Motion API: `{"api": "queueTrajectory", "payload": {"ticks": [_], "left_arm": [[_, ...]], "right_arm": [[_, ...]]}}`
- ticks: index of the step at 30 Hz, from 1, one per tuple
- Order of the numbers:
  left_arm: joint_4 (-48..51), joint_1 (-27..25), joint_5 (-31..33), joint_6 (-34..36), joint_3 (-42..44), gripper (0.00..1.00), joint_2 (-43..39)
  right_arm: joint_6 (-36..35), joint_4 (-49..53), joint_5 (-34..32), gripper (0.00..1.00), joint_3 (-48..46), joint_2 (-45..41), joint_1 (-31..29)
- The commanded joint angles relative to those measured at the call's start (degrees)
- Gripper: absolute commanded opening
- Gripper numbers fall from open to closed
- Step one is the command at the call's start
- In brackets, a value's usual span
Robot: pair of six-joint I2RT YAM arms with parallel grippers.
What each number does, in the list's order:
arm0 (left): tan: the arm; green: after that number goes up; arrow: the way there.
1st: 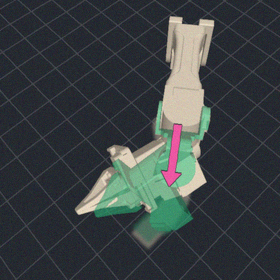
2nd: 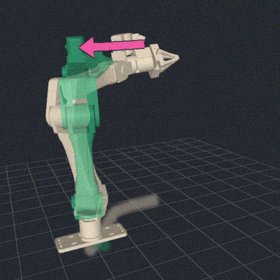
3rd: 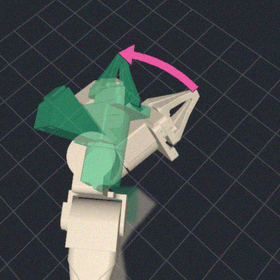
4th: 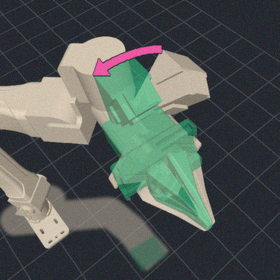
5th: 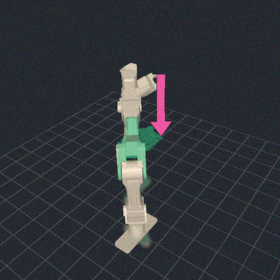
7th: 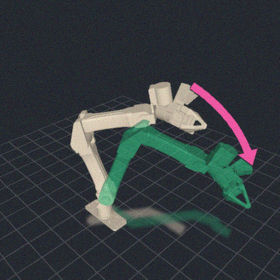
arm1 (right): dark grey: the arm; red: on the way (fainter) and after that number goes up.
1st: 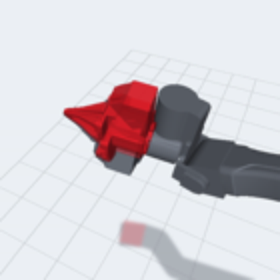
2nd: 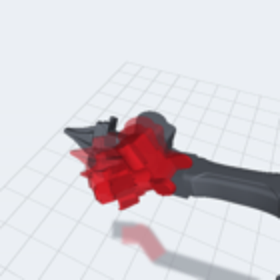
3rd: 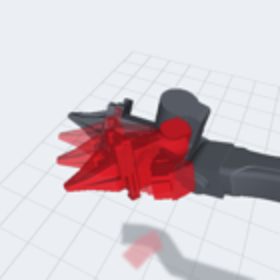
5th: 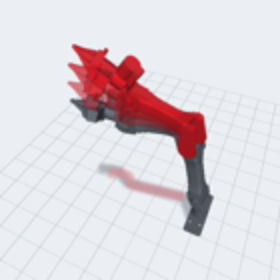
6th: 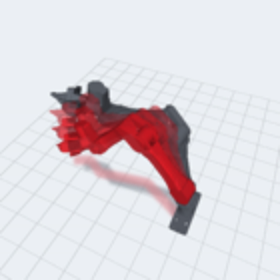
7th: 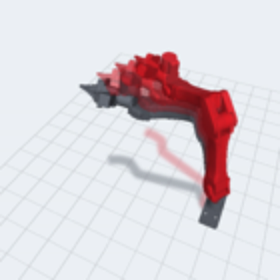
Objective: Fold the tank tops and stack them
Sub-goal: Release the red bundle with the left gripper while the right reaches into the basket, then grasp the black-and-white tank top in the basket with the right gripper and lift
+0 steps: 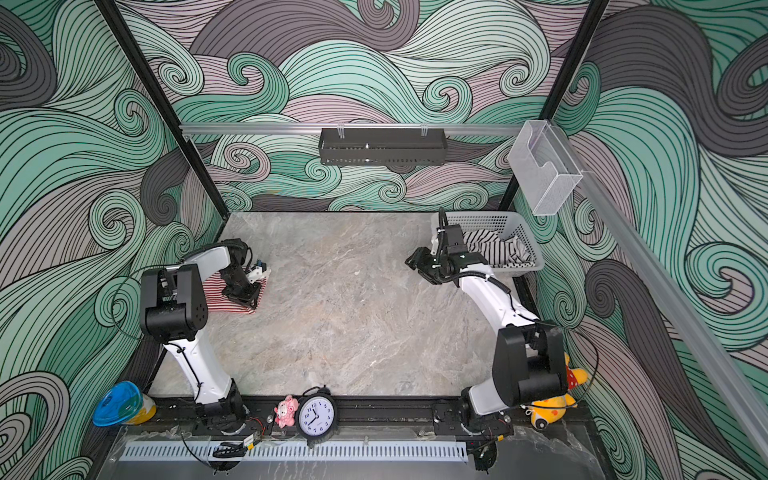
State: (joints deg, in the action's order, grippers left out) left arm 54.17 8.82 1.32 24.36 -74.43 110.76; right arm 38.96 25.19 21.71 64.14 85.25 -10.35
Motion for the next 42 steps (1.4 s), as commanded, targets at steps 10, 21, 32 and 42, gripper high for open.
{"api": "queueTrajectory", "payload": {"ticks": [10, 21, 32, 42], "left_arm": [[5.34, -1.25, -7.40, -3.61, -7.83, 0.31, -3.87], [6.10, -11.08, -13.70, -9.19, -11.82, 0.33, -11.79], [0.16, -22.16, -15.21, -10.69, 0.73, 0.33, -15.92], [1.51, -22.97, -15.23, -10.30, 1.86, 0.33, -15.00]], "right_arm": [[-9.34, 13.13, -7.02, 0.79, 13.66, 3.44, 8.98], [-16.31, 25.79, -20.75, 0.86, 38.65, 22.58, 20.34], [-24.57, 36.12, -47.08, 0.88, 54.92, 36.49, 24.37], [-25.79, 36.07, -51.81, 0.90, 52.98, 43.83, 25.26]]}}
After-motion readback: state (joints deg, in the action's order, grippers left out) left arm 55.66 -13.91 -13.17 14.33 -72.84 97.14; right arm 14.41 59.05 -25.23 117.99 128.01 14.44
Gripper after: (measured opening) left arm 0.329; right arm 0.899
